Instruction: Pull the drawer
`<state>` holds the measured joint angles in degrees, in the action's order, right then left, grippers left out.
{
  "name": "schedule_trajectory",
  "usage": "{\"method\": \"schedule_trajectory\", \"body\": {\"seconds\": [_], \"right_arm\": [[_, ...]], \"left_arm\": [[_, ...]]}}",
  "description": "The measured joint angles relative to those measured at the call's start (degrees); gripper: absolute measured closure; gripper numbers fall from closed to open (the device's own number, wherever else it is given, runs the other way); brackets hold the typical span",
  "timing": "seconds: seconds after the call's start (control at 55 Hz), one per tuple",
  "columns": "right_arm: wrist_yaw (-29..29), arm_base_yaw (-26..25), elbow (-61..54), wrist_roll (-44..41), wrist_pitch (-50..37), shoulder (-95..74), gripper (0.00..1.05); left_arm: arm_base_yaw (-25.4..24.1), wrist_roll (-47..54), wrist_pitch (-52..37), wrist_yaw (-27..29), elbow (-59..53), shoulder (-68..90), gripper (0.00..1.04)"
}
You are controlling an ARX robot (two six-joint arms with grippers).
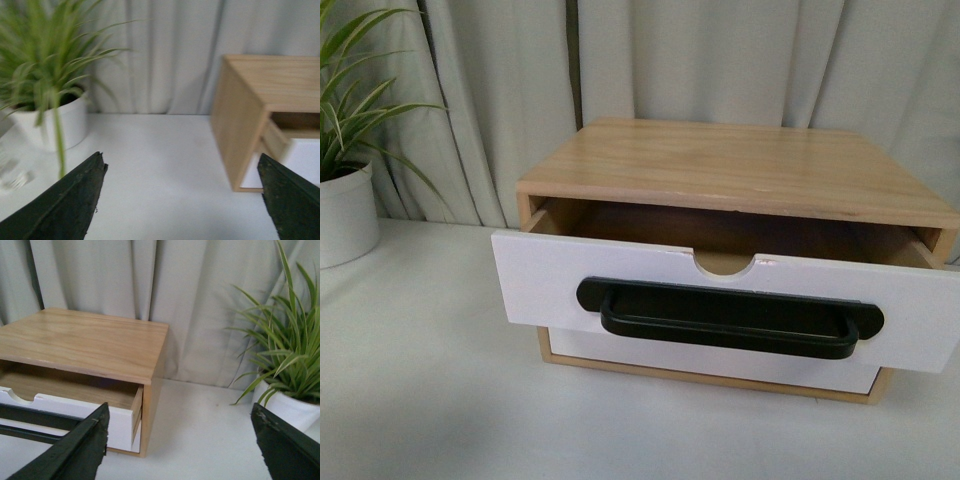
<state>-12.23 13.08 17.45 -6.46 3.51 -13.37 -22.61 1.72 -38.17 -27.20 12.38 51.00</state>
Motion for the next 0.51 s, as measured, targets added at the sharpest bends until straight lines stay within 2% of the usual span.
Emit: {"method": "schedule_trajectory", "body": {"seconds": [0.073, 0.145, 0.2, 0.255, 0.327, 0.455, 0.509], "right_arm": [[1.64, -1.79, -2.10, 3.13, -0.02, 1.51, 0.36], [2.99, -3.32, -3.89, 4.37, -0.35, 2.78, 0.49], [8.76, -7.15, -5.18, 5.01, -0.48, 3.85, 0.59], [11.52, -10.62, -6.32, 5.27, -0.76, 4.61, 0.68], [11.67, -12.52, -7.65, 5.53, -1.22, 5.53, 0.80], [12.13, -12.81, -9.66, 5.70, -1.86, 6.95, 1.03], [12.11, -12.85, -10.49, 5.77, -2.08, 7.54, 1.03]], "left_arm": [[2.62, -0.57, 1.42, 6.88, -2.08, -3.26, 0.30], [5.16, -0.92, 2.69, 10.32, -3.76, -6.47, 0.45], [6.64, -0.98, 3.63, 11.87, -4.63, -8.28, 0.54], [8.02, -1.09, 4.63, 13.25, -5.53, -10.10, 0.63], [10.05, -1.25, 6.27, 15.10, -6.82, -12.94, 0.77], [12.76, -1.46, 9.03, 17.77, -8.24, -17.31, 1.00], [13.68, -1.73, 10.10, 18.58, -8.72, -18.91, 1.01]]}}
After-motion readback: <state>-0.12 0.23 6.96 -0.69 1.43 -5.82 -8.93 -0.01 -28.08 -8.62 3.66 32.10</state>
